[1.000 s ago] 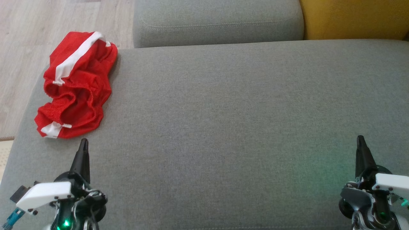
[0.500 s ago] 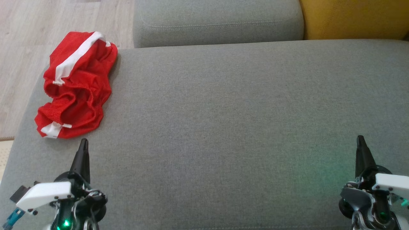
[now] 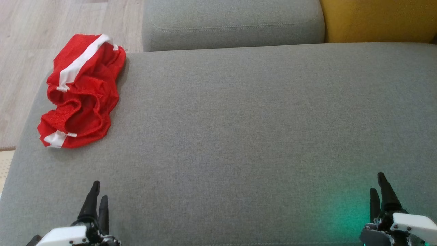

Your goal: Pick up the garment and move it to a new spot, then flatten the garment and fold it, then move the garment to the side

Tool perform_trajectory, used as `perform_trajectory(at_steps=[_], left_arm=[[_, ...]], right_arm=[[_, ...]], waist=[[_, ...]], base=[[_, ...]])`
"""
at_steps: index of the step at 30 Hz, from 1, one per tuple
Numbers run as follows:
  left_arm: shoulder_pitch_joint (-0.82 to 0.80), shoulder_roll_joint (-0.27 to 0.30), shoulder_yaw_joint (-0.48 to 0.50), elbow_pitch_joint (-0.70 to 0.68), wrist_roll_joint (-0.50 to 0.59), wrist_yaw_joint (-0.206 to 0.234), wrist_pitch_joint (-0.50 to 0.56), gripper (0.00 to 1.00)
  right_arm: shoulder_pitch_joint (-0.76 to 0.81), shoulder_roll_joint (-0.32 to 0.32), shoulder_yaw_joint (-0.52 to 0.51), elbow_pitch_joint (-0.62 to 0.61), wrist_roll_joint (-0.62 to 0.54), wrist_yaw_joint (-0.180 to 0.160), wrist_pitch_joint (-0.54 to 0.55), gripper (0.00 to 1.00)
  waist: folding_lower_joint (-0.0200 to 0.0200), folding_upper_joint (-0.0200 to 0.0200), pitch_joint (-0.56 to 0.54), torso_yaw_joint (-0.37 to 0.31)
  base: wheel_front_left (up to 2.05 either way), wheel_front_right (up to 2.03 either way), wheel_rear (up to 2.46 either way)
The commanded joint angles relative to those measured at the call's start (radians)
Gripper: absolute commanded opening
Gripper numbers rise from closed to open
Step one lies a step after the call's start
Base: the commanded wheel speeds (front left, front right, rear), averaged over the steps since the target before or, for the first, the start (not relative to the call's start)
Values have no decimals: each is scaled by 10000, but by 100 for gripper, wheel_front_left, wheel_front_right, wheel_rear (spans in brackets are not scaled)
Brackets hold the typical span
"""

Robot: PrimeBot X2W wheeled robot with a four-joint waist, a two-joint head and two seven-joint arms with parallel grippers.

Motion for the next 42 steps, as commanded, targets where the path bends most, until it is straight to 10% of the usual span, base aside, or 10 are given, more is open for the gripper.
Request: perform_trajectory(at_steps=[1, 42], left_arm=[[-451, 58, -56, -439, 69, -17, -105, 100], [-226, 134, -771, -2409, 3500, 654, -1274, 100]], right_arm=[[-382, -13, 97, -371, -53, 0, -104, 100], [-296, -42, 931, -1939, -3701, -3, -1285, 100]], waist=[[0, 0, -7, -2], [0, 0, -130, -53]], base=[[0, 0, 0], [0, 0, 0]])
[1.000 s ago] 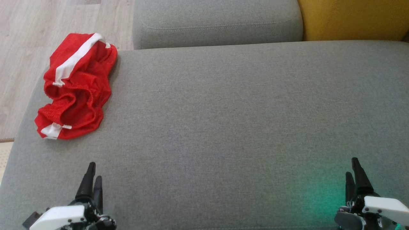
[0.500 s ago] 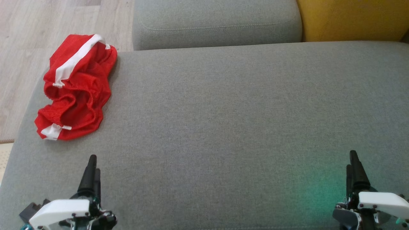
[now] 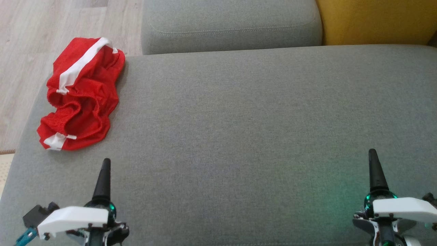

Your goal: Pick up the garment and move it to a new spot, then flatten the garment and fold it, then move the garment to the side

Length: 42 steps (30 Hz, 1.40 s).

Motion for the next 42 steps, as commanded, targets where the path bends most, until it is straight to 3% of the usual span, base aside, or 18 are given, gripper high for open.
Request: perform_trajectory(at_steps=[1, 28, 42], left_arm=[[-313, 109, 4, -502, 388, 22, -145, 100], [-99, 162, -816, -1112, 5480, 264, -963, 100], [122, 187, -885, -1378, 7328, 447, -1342, 100]], right_arm=[[-325, -42, 150, -482, -383, -3, -121, 100], [-259, -63, 1253, -999, -4910, -5, -946, 100], [-297, -72, 1568, -844, -7076, -6, -1329, 100]], waist=[[-1, 0, -1, 0], [-1, 0, -73, -42], [-1, 0, -91, -66]], base=[[0, 0, 0], [0, 0, 0], [0, 0, 0]])
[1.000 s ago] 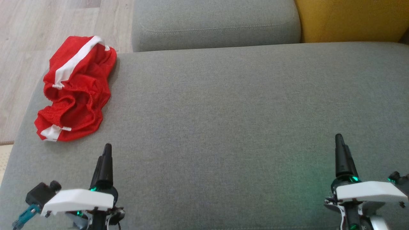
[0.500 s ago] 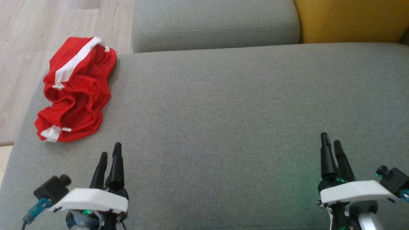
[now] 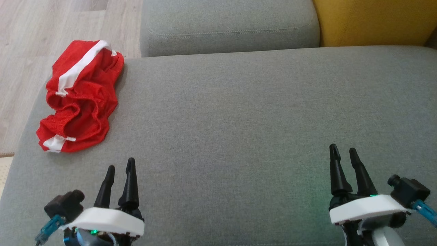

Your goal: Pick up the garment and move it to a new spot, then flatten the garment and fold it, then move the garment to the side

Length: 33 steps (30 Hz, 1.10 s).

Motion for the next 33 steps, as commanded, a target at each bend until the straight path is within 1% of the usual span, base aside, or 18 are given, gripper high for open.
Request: perform_trajectory(at_steps=[1, 33], left_arm=[[-287, 127, 195, -454, 288, 59, -152, 100], [246, 188, 93, -345, 4021, 464, -1087, 100]], right_arm=[[-313, -69, 217, -311, -305, -7, -151, 100], [-338, -92, 443, -67, -4486, -9, -1095, 100]], waist=[[-1, 0, -1, -2], [-1, 0, -200, -67]], base=[[0, 0, 0], [0, 0, 0]])
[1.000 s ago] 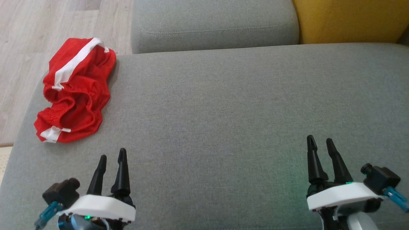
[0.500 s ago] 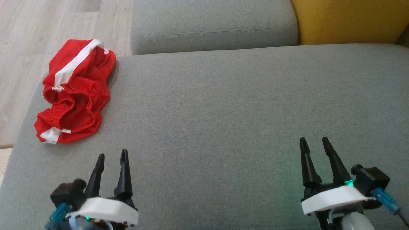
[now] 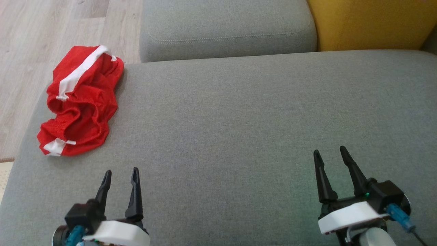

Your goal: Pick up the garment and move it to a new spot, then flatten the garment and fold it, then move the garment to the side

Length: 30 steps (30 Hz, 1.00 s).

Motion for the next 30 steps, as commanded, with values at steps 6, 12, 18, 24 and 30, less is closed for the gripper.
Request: perform_trajectory(at_steps=[6, 12, 18, 24, 30], left_arm=[[-110, 142, 144, -396, 843, 172, -282, 100], [-86, 144, 122, -335, 890, 213, -314, 100], [-125, 144, 140, -267, 815, 245, -314, 100], [-151, 144, 155, -228, 760, 273, -314, 100], [-137, 144, 167, -218, 739, 281, -314, 100]], right_arm=[[-330, -88, 298, -182, -805, -9, -337, 100], [-415, -89, 207, -48, -872, -9, -369, 100], [-498, -89, 68, 16, -781, -9, -370, 100], [-542, -89, 12, 65, -726, -9, -370, 100], [-539, -89, 14, 64, -712, -9, -370, 100]], waist=[[0, 0, -48, -19], [0, 0, -34, -25], [0, 0, -3, -19], [0, 0, 8, -14], [0, 0, 18, -11]], base=[[0, 0, 0], [0, 0, 0], [0, 0, 0], [0, 0, 0], [0, 0, 0]])
